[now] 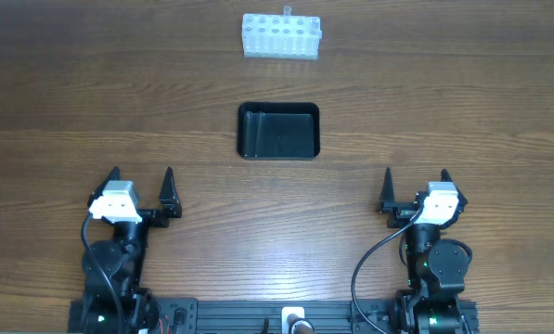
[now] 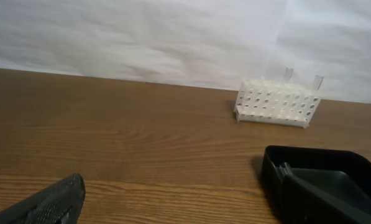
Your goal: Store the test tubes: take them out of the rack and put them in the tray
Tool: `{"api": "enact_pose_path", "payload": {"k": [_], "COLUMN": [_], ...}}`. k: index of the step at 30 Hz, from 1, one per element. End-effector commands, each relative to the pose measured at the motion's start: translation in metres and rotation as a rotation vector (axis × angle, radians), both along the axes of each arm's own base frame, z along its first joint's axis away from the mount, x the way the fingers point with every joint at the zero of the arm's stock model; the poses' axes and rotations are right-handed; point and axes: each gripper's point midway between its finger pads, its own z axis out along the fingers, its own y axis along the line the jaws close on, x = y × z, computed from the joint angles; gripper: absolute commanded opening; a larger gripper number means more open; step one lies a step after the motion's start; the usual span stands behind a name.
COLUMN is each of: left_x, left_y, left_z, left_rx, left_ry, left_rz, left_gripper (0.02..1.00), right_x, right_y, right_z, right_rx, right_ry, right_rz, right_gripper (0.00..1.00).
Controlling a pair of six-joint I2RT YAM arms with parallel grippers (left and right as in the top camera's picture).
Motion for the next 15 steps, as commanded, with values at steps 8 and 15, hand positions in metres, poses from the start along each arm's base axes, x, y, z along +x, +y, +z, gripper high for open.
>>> {"api": "enact_pose_path", "payload": {"k": [8, 15], "left_x": [-0.0003, -0.0003], "left_y": [-0.0014, -0.0014], "left_z": [-0.0007, -0.0007], "left_rx": [0.017, 0.017], "left_ry": [-0.003, -0.003], "left_rz": [-0.012, -0.012], "left_gripper": [1.000, 0.998], "right_x": [-0.0003, 0.0029], "right_y": [0.0020, -0.0017], "right_z": [-0.0011, 0.0060], "right_rx": [0.007, 0.012], "right_ry": [-0.002, 0.011], "right_rz": [0.009, -0.013], "right_gripper": [0.993, 0.991]}}
